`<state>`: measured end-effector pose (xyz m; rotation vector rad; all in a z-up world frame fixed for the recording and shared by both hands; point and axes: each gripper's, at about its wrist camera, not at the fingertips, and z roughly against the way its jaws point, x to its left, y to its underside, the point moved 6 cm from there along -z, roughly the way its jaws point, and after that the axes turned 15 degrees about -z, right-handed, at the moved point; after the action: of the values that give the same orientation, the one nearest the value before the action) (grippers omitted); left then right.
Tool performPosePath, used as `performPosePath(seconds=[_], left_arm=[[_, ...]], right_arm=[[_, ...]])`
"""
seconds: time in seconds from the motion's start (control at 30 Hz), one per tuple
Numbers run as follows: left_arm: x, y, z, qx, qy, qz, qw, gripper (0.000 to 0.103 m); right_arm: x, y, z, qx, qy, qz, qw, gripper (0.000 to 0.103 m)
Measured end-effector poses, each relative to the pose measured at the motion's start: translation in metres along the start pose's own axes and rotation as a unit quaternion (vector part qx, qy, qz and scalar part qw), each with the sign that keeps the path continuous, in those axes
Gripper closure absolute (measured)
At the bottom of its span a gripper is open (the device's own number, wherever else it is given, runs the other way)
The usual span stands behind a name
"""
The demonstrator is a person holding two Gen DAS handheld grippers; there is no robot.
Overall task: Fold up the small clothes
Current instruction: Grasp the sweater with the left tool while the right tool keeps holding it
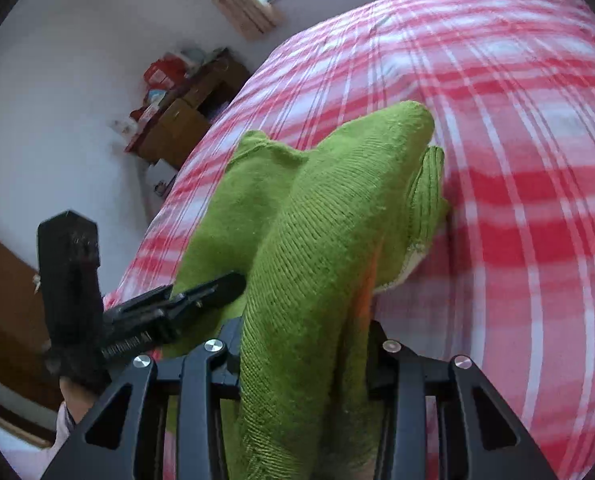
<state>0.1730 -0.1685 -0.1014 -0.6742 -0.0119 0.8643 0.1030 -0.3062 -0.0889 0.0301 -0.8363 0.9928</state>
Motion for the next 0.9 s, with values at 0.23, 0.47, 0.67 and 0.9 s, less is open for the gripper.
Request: performPosePath(seconds=[0.23, 0.47, 0.67, 0.9], left_arm=[[-0.02, 0.045, 0.026, 0.004, 0.019, -0.011, 0.9997, 0.033], [0.0, 0.032, 0.012, -0.018, -0.015, -0.013, 0.9996, 0.005], [-0.004, 0.039, 0.006, -0.033, -0.033, -0.034, 0.9983, 0.0], [-0.005, 0.04, 0.005, -0.038, -0.048, -0.038, 0.9974, 0.0]], right_arm=[[-0.012, 0.07, 0.03, 0.003, -0.02, -0.016, 1.0, 0.057], [-0.032, 0.057, 0.061, -0.085, -0.018, -0.06, 0.994, 0.036], [-0.036, 0.056, 0.039, -0.065, -0.014, -0.057, 0.996, 0.034], [-0.01, 0.07, 0.008, -0.046, 0.01, 0.014, 0.999, 0.033]])
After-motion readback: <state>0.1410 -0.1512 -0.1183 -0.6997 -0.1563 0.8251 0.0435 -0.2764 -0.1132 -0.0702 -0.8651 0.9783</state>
